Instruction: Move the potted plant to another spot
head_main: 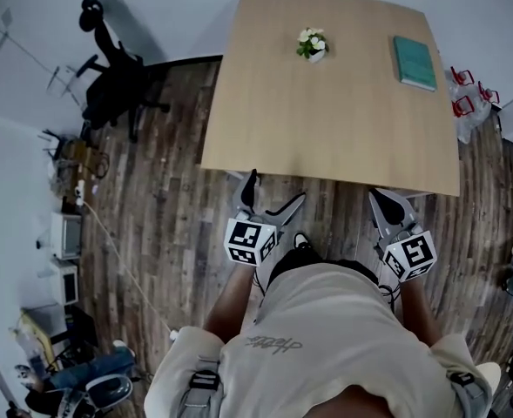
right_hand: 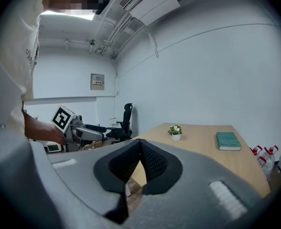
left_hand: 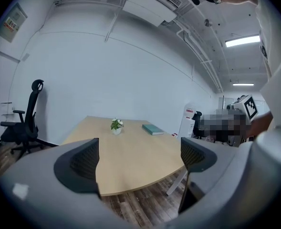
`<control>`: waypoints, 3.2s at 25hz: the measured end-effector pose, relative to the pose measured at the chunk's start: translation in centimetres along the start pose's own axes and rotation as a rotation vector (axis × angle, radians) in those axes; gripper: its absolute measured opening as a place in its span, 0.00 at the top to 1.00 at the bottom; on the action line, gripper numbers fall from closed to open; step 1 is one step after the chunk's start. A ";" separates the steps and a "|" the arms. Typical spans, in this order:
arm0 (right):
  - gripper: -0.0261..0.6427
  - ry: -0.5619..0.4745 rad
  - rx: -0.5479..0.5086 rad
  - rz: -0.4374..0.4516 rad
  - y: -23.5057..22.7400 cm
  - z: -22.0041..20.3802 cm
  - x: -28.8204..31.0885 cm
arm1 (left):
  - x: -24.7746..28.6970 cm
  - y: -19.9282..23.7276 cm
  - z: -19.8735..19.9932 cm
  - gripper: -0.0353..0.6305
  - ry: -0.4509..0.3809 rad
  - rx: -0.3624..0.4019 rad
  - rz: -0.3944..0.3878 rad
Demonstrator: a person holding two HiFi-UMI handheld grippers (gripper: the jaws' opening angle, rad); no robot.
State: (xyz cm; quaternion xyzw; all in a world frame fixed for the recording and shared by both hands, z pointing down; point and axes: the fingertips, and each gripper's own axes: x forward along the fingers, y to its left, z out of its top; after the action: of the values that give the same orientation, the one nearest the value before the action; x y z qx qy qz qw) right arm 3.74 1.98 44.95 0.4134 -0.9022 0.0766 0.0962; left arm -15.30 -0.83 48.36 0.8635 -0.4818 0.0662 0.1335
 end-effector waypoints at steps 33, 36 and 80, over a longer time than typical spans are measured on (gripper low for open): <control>0.96 -0.018 0.061 0.066 -11.3 2.5 11.5 | 11.0 5.8 2.7 0.16 0.091 -0.010 0.127; 0.96 -0.036 0.086 0.061 -14.5 2.7 13.1 | 14.0 5.4 3.9 0.16 0.095 -0.002 0.121; 0.96 -0.013 0.061 -0.036 -20.6 5.5 19.7 | 29.8 14.2 9.5 0.19 0.124 0.146 -0.005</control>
State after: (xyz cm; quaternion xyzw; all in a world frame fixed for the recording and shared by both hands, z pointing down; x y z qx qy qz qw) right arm 6.20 -26.88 45.52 0.4328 -0.8925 0.0997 0.0792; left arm -11.83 -34.98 48.92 0.8665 -0.4643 0.1540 0.0998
